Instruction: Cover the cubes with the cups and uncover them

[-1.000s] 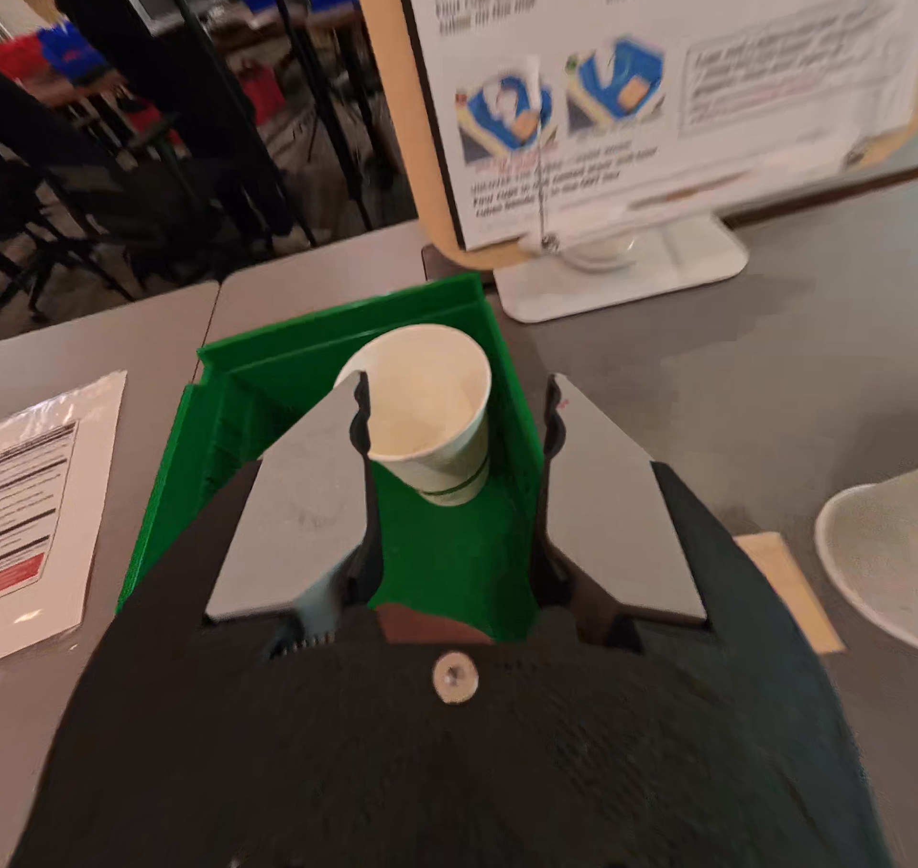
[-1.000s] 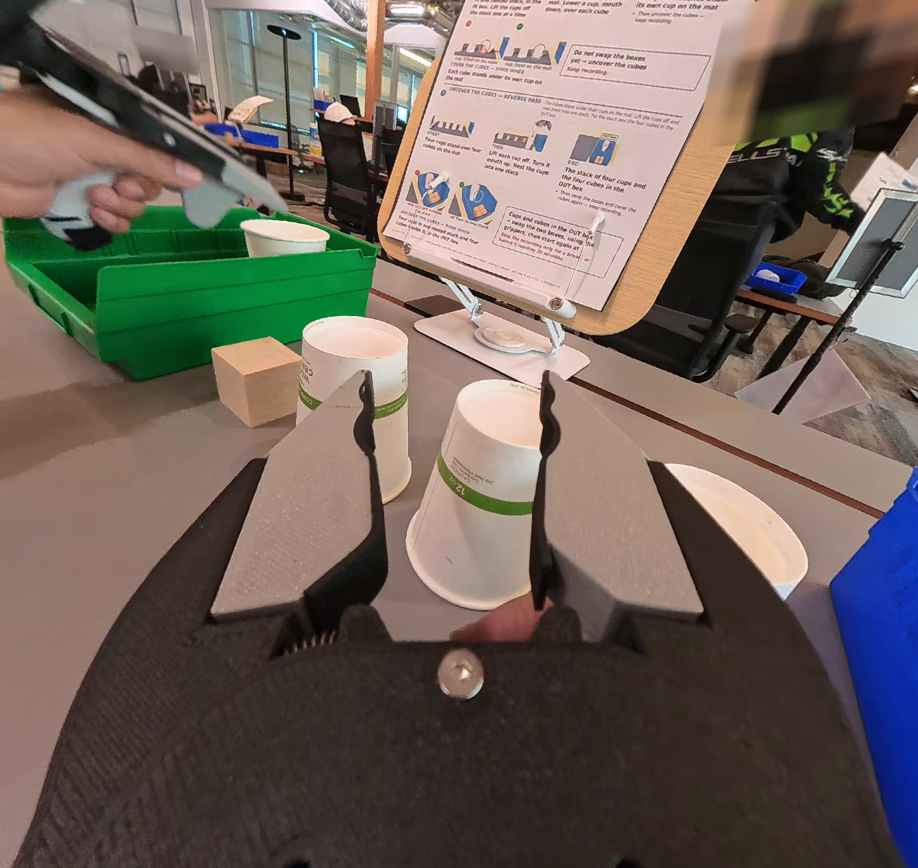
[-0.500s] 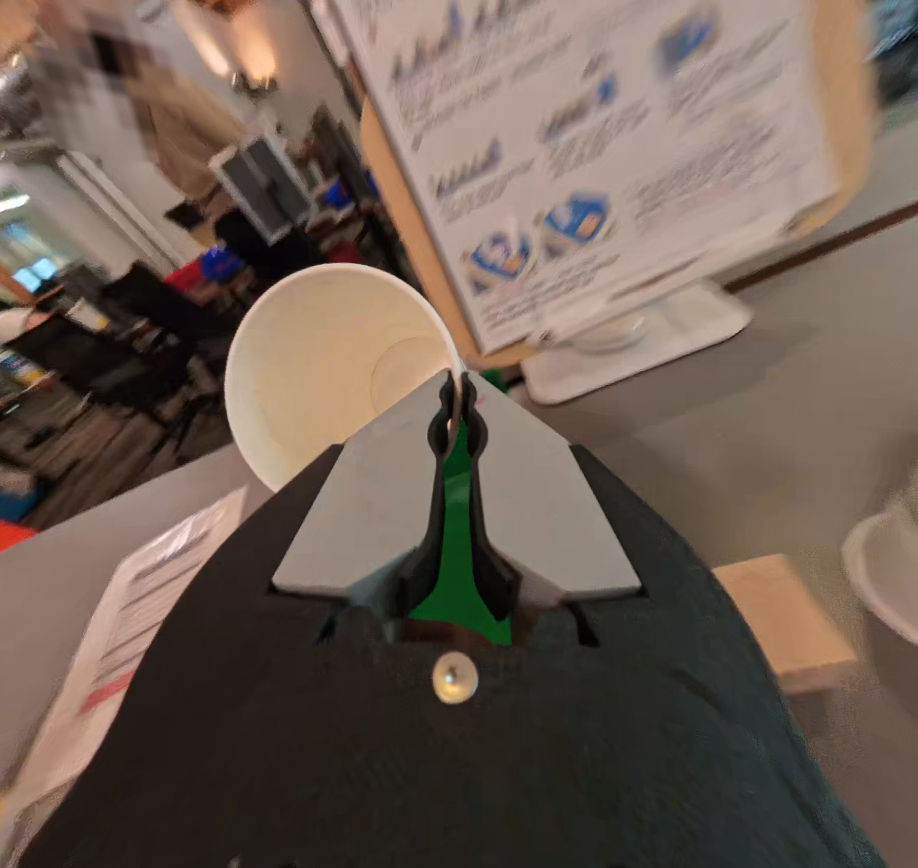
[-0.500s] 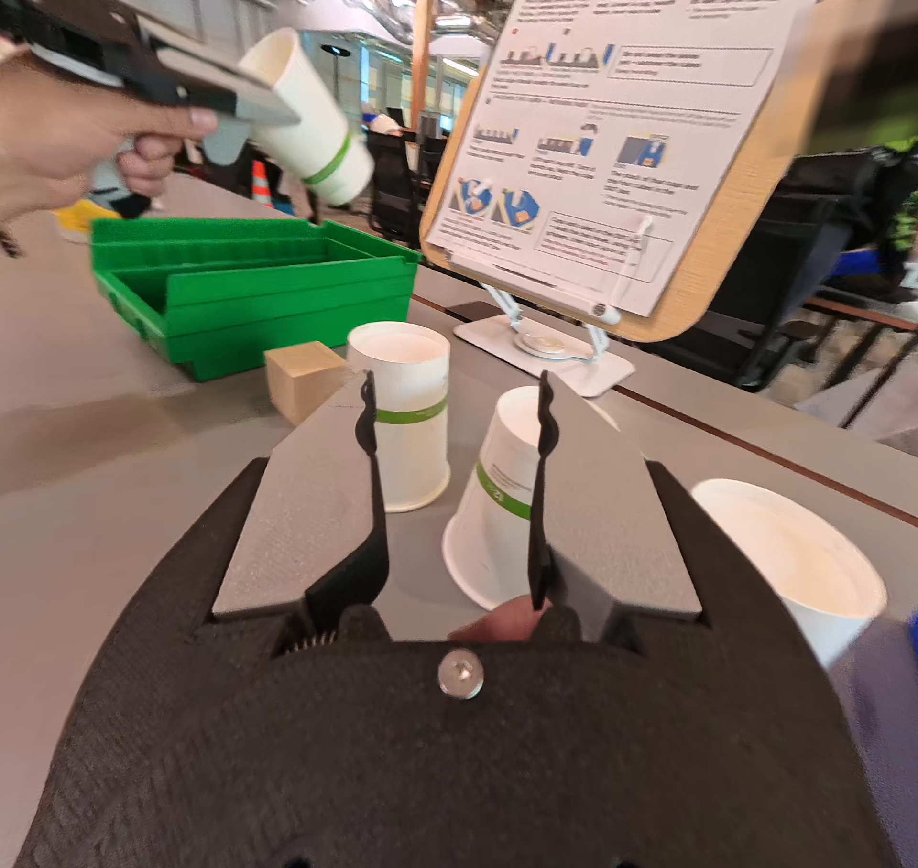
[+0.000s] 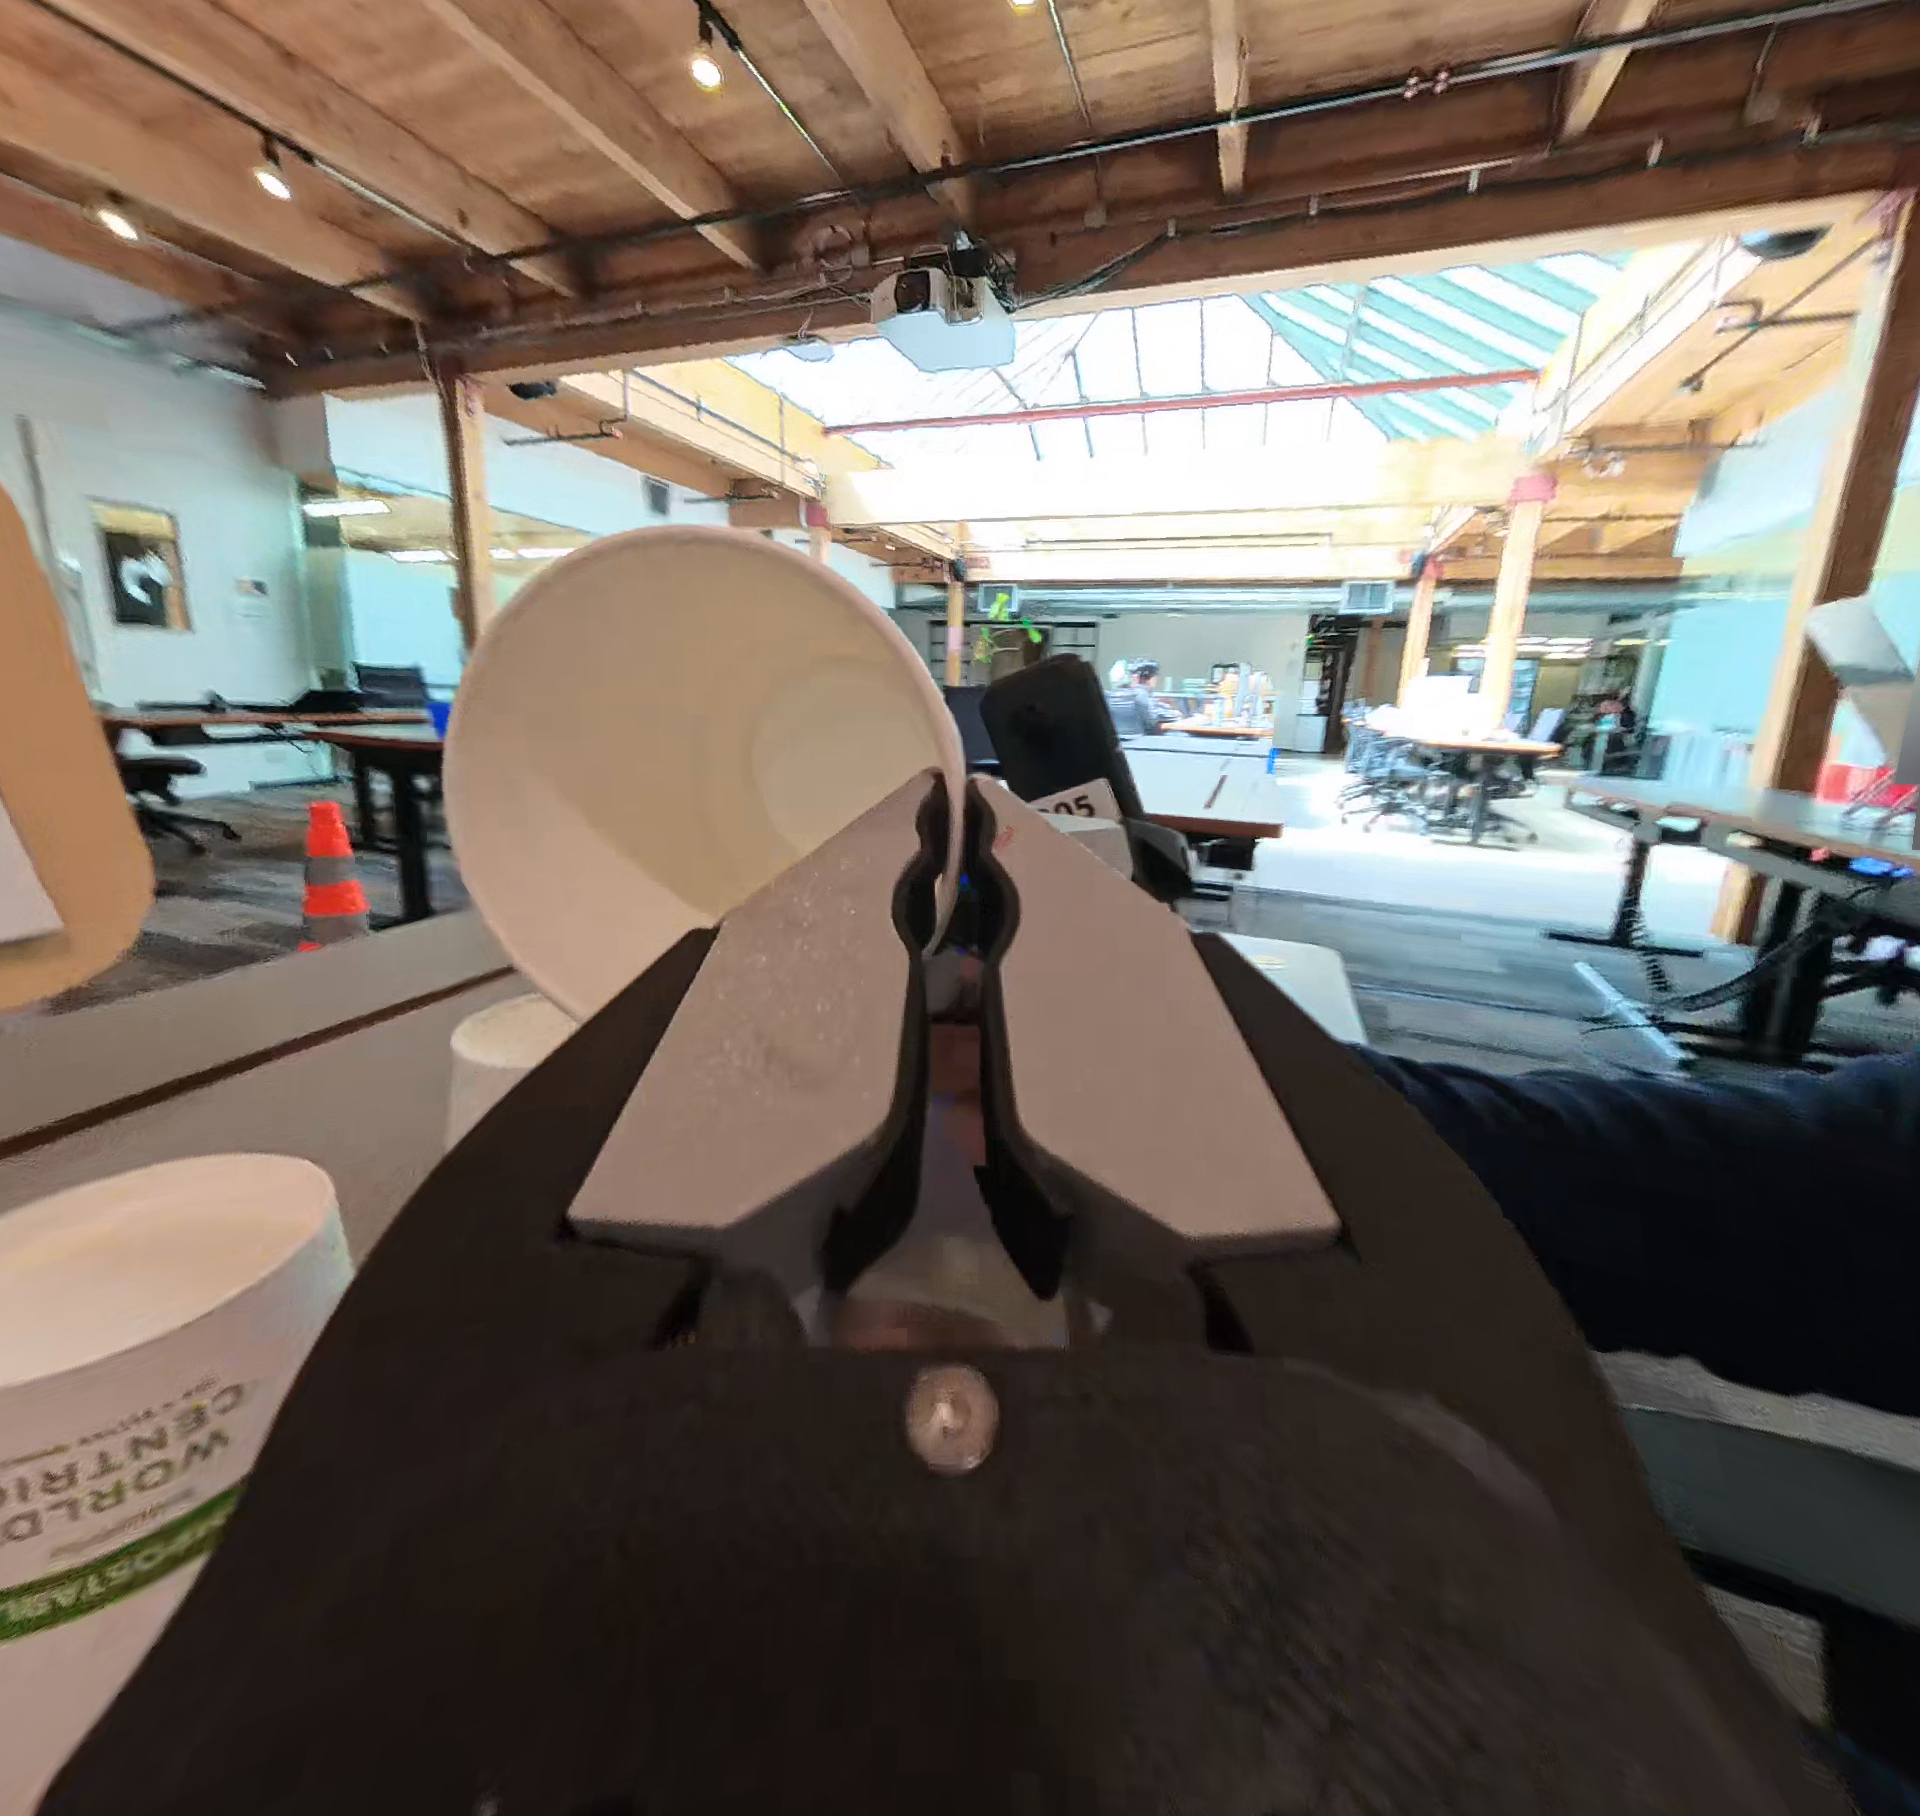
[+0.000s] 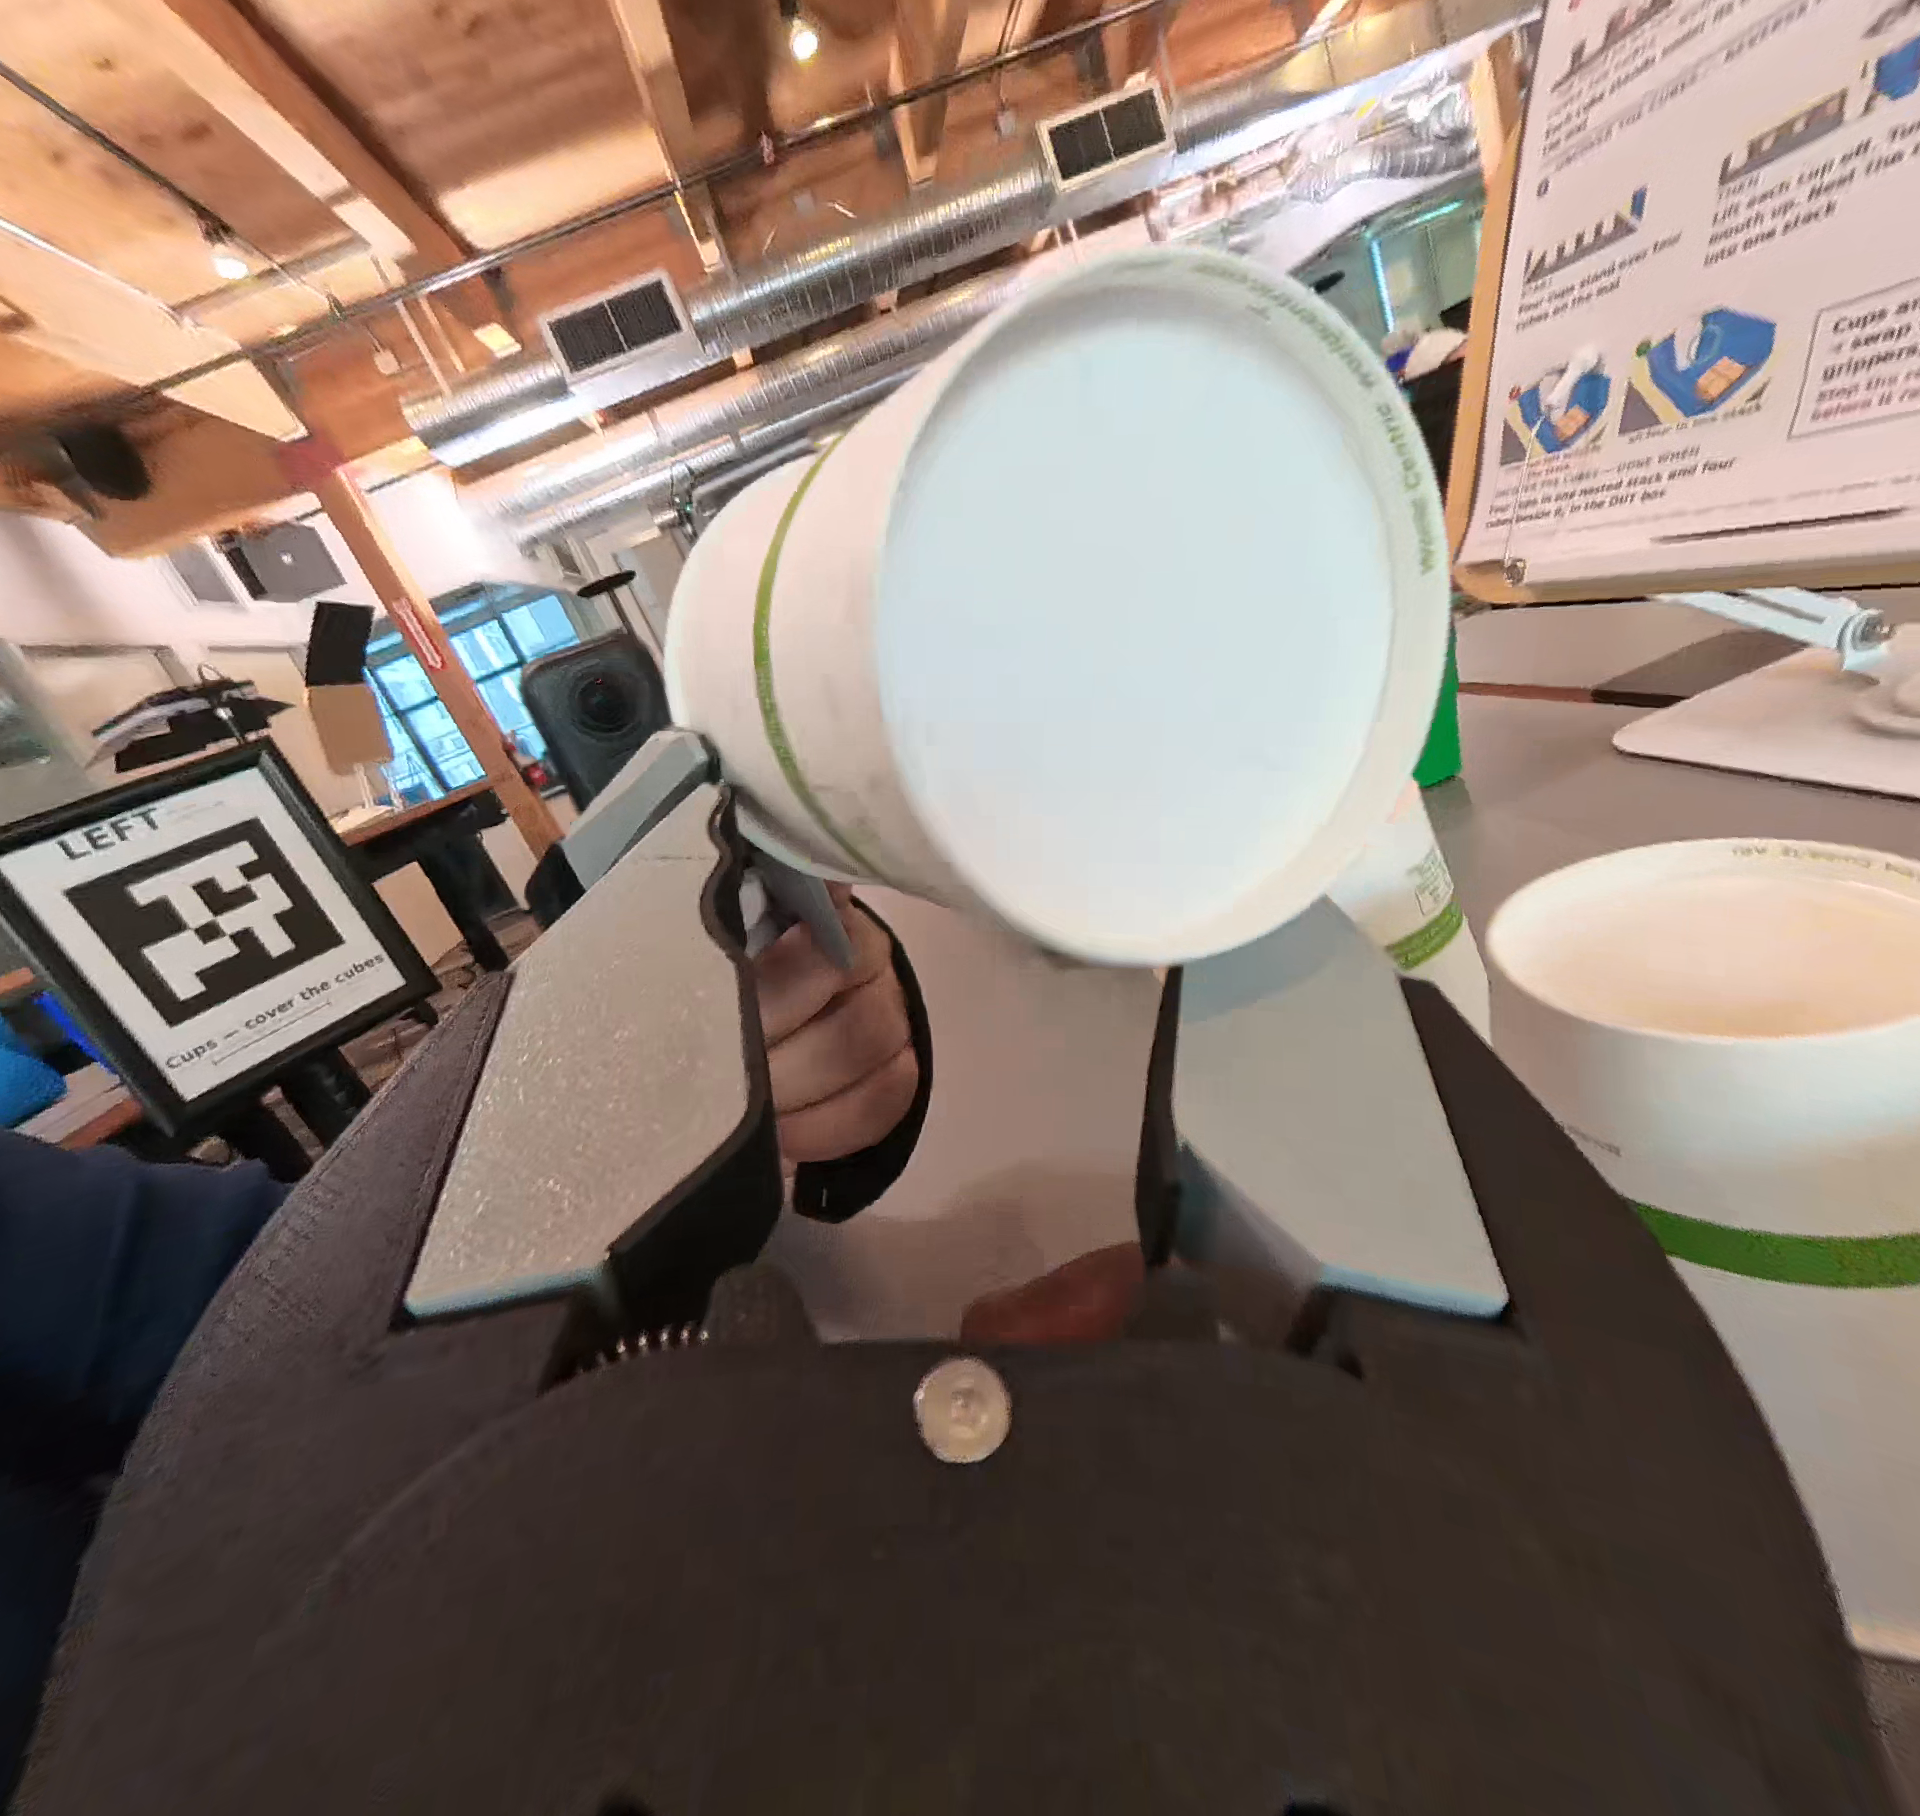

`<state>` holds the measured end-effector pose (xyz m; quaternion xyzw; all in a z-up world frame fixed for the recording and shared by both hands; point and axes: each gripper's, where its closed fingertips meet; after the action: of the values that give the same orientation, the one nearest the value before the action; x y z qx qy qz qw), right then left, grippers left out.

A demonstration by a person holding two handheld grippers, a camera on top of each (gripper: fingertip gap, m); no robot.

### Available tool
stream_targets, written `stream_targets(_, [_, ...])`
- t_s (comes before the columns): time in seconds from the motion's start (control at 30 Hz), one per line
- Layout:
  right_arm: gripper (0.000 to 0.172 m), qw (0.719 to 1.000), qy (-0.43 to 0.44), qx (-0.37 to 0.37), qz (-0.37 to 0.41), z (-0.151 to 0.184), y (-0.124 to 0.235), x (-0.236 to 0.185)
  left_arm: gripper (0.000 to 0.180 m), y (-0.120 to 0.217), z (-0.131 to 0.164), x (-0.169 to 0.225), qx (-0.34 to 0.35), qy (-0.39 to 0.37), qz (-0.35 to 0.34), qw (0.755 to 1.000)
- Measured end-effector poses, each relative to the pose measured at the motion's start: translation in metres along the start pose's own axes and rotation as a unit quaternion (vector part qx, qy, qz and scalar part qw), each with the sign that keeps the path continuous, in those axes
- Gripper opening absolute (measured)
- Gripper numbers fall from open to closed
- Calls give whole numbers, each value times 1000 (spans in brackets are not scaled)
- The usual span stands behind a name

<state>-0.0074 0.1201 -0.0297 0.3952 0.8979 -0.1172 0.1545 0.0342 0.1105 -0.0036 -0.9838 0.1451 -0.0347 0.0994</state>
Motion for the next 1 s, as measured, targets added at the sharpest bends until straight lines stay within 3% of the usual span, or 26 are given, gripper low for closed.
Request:
stream_targets(0.3, [77,999,-31,17,-12,2,-6,2,0,14,1,-9,2,63,38,997])
stream_targets(0.37, [92,997,-40,54,-45,-11,3,-5,0,14,3,-6,-1,85,64,994])
stream_targets(0.47, [90,993,-59,92,-44,-27,19,1,0,1,32,2,-80,93,82,989])
stream_targets(0.57, [93,993,-48,108,-21,-33,28,8,1,-15,73,7,-178,17,44,983])
stream_targets(0.63, [93,994,-35,106,-16,-33,29,7,2,-17,77,8,-186,-11,29,982])
stream_targets(0.77, [91,997,-4,75,17,-26,25,11,4,-11,80,0,-205,12,28,978])
stream_targets(0.83, [89,996,19,66,57,-25,26,18,12,-9,81,-14,-210,-2,-15,978])
stream_targets(0.93, [89,988,53,67,132,-29,34,32,60,-3,77,-45,-206,-46,-127,969])
stream_targets(1.0, [89,982,74,59,163,-29,37,36,82,1,72,-59,-202,-90,-186,957])
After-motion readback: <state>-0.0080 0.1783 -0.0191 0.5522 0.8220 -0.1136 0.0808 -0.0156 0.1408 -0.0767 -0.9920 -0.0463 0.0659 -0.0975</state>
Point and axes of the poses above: each gripper's, where its closed fingertips meet, y back along the fingers, z out of its underside, x = y × z across the jaws, and after that the axes turned 10 degrees about -x, right-handed
